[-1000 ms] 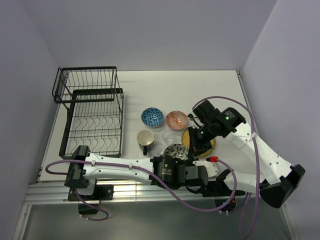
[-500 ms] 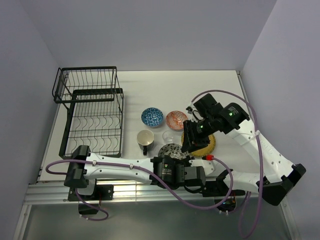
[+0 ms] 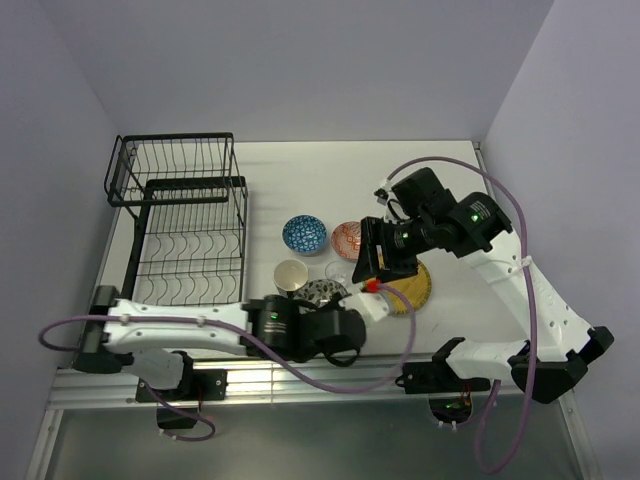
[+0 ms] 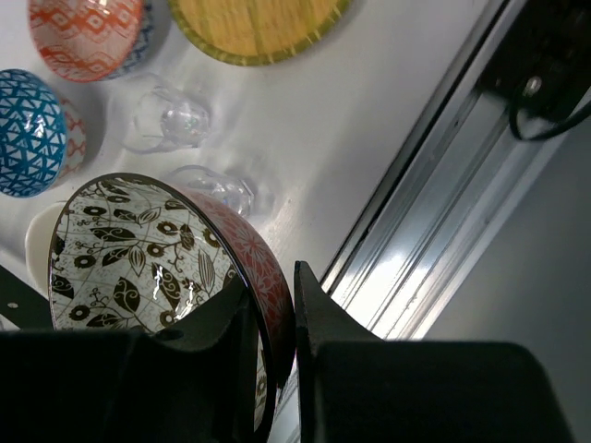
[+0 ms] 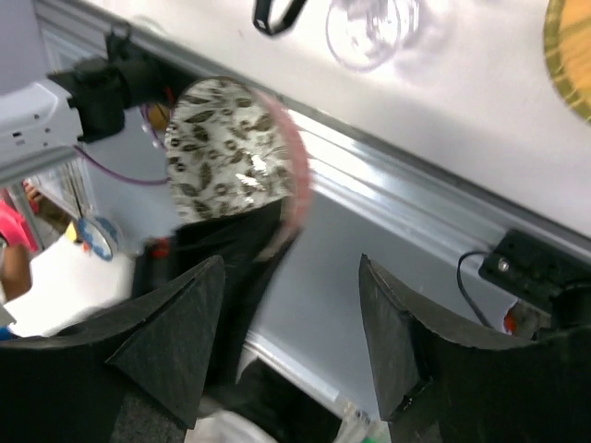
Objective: Load the mixed dishes into the dish rack
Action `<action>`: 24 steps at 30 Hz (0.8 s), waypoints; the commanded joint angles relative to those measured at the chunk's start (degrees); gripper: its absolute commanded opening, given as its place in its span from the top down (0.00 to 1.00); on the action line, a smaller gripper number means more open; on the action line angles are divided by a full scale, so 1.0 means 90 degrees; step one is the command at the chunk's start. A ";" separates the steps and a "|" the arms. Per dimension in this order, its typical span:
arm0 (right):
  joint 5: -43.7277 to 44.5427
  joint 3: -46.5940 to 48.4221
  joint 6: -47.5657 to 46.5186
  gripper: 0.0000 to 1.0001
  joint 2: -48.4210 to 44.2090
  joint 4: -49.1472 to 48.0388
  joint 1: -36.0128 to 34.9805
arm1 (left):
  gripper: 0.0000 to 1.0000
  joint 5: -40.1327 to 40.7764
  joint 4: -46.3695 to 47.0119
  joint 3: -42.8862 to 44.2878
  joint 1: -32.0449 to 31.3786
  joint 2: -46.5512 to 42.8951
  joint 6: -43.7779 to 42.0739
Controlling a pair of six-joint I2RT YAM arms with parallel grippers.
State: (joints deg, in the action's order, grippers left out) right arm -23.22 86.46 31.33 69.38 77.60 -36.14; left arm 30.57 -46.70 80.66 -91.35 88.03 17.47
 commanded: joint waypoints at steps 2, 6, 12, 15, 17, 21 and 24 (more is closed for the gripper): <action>0.0451 0.0608 0.0083 0.32 0.0035 0.0606 0.0012 | 1.00 0.0051 0.1095 -0.0542 0.0384 -0.1508 0.0577; 0.0637 0.0736 0.0103 0.33 0.0103 0.0596 0.0090 | 1.00 -0.0134 0.1721 -0.1216 0.0774 -0.2591 0.0987; 0.0871 0.0824 -0.0014 0.34 0.0084 0.0596 0.0177 | 1.00 -0.0369 0.2696 -0.2290 0.1700 -0.4260 0.1690; 0.0910 0.0726 -0.0073 0.34 0.0045 0.0596 0.0187 | 1.00 -0.0427 0.3087 -0.2731 0.2198 -0.4856 0.2022; 0.0940 0.0677 -0.0083 0.34 0.0006 0.0596 0.0207 | 1.00 -0.0466 0.3274 -0.2956 0.2463 -0.5141 0.2267; 0.0988 0.0580 -0.0093 0.35 -0.0092 0.0596 0.0207 | 1.00 -0.0759 0.3684 -0.3698 0.3370 -0.5950 0.2706; 0.0998 0.0453 -0.0102 0.35 -0.0180 0.0587 0.0217 | 1.00 -0.1264 0.3821 -0.4088 0.3995 -0.6186 0.3067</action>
State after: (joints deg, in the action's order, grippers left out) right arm -15.49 91.24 31.42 69.87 77.60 -34.59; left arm 24.69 -20.36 45.84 -59.90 34.35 40.27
